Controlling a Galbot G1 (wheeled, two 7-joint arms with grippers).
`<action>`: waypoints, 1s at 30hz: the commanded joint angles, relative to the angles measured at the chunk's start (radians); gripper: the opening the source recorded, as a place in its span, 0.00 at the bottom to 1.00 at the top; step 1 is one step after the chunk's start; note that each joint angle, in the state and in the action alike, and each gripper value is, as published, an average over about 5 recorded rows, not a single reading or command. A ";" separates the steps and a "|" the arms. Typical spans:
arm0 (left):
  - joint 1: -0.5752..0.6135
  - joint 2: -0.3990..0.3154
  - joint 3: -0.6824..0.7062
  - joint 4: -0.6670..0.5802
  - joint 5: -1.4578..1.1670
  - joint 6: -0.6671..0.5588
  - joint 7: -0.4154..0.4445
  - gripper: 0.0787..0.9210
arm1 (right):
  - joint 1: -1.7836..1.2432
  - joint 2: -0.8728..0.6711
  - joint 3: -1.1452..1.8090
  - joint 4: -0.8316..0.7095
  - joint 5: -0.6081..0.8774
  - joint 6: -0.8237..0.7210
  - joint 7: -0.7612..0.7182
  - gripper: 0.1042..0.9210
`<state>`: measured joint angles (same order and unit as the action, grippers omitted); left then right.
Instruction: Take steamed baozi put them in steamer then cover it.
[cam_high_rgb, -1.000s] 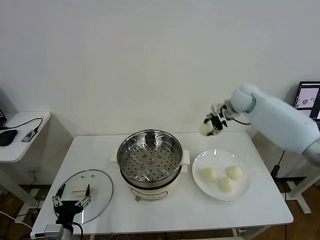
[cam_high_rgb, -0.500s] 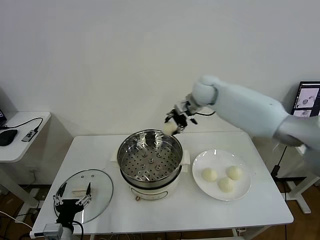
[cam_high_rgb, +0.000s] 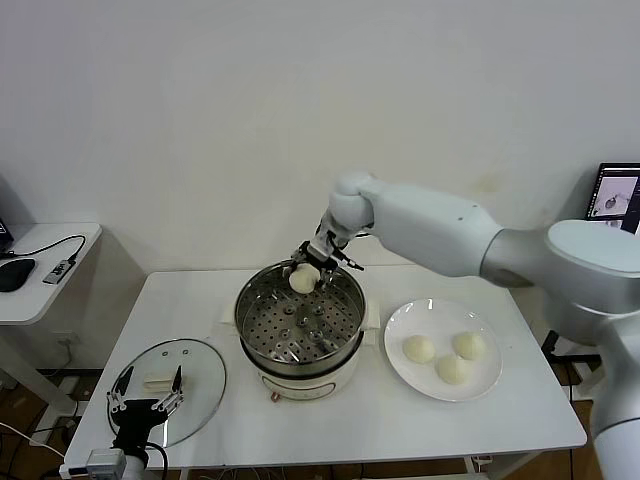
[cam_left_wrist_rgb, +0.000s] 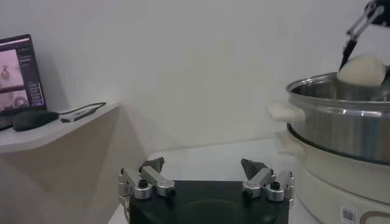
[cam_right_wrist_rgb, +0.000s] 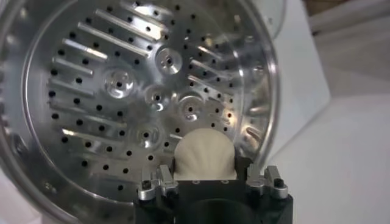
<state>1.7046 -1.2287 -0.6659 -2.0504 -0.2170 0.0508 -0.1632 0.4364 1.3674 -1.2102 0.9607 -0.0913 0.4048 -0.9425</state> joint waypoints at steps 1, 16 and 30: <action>-0.001 0.000 0.001 0.001 0.000 -0.002 0.000 0.88 | -0.041 0.066 -0.015 -0.084 -0.162 0.132 0.043 0.61; 0.000 -0.007 0.000 -0.010 0.006 -0.001 -0.006 0.88 | 0.001 0.063 -0.006 -0.091 -0.146 0.172 0.079 0.84; -0.003 0.000 0.005 -0.027 0.014 0.005 -0.003 0.88 | 0.255 -0.441 -0.101 0.516 0.347 -0.603 -0.134 0.88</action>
<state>1.7031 -1.2302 -0.6669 -2.0778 -0.2084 0.0562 -0.1670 0.5805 1.2083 -1.2824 1.1724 0.0566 0.2009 -0.9856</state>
